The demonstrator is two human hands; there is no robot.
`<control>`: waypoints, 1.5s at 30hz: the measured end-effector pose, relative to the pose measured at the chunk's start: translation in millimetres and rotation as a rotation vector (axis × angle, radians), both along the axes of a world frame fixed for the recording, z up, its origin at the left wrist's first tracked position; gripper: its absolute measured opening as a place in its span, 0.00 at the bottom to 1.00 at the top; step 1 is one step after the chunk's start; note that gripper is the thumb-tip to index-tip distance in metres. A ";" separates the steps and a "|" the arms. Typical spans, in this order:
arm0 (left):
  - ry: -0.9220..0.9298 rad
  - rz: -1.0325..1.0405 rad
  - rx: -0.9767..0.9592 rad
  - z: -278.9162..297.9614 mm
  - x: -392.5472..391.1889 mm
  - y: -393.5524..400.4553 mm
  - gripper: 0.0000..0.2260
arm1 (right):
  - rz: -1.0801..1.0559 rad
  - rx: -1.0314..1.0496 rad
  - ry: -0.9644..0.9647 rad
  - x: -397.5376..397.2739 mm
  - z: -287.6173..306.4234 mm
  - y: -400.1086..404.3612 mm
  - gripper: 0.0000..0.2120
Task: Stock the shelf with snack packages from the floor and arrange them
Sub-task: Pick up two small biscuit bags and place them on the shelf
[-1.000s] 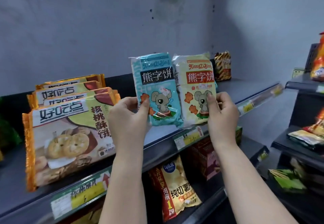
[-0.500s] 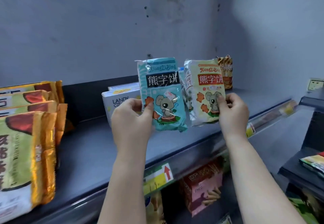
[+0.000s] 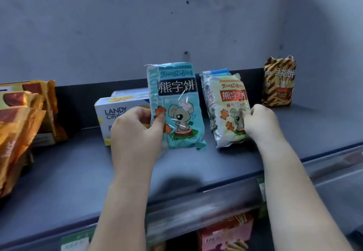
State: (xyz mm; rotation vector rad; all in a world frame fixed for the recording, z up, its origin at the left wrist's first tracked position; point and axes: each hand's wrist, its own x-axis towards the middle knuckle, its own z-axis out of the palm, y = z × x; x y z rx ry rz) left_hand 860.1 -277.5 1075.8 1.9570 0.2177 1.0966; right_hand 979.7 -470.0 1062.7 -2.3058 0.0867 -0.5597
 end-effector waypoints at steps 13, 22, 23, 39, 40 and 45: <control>-0.003 -0.081 0.041 -13.5 18.0 -109.1 0.08 | 0.632 0.546 -0.267 -46.0 7.3 -39.8 0.07; 0.154 -0.212 0.117 -22.9 18.2 -148.7 0.09 | 0.561 0.496 -0.180 -35.5 -4.0 -79.2 0.08; 0.186 -0.201 0.130 -23.5 19.0 -149.0 0.10 | 0.553 0.472 -0.168 -34.6 -7.0 -78.7 0.07; 0.353 -0.165 0.265 -12.7 14.1 -112.0 0.17 | 0.153 0.075 -0.472 -43.5 -3.5 -54.5 0.19; 0.315 -0.149 0.277 -10.6 6.5 -103.9 0.16 | 0.138 0.067 -0.535 -48.8 -1.4 -48.9 0.17; 0.161 0.058 0.343 -0.6 -47.9 -39.4 0.11 | 0.308 0.153 -0.711 -97.0 8.5 18.2 0.09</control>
